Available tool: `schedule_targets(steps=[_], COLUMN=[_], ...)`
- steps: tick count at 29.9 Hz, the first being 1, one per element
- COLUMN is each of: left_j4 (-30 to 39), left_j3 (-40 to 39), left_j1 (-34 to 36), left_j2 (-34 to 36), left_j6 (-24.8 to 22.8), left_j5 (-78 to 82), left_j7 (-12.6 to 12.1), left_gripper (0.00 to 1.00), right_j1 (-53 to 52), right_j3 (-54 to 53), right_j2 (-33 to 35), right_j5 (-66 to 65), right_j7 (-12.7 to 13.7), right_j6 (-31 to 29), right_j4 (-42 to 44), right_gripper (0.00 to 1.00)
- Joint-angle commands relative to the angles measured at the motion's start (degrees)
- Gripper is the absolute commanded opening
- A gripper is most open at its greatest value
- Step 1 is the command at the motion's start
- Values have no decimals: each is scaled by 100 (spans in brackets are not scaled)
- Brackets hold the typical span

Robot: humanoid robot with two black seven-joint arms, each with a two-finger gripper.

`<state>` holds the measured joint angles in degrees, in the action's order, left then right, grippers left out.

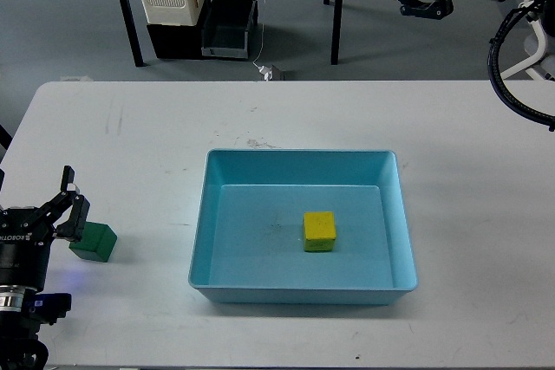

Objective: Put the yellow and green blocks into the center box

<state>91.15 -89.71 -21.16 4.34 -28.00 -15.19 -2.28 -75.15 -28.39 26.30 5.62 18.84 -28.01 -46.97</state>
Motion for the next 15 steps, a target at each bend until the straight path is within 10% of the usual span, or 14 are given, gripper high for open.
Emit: schedule_targets(steps=[1,15], left_j4=[8,200], left_j3=[6,50], left_j1=[86,86], left_j2=[6,50], left_j6=[0,0], left_j5=[-10,-2], left_j7=[-9,9], left_gripper=[100,100], right_j1=[832,4735], right_j3=[-1234,-6378], right_j2=[-186,-1004], right_j5=[53,97], right_j7=[-3,137], right_j6=[1,1], right_j4=[4,-2577], right_gripper=[100,100])
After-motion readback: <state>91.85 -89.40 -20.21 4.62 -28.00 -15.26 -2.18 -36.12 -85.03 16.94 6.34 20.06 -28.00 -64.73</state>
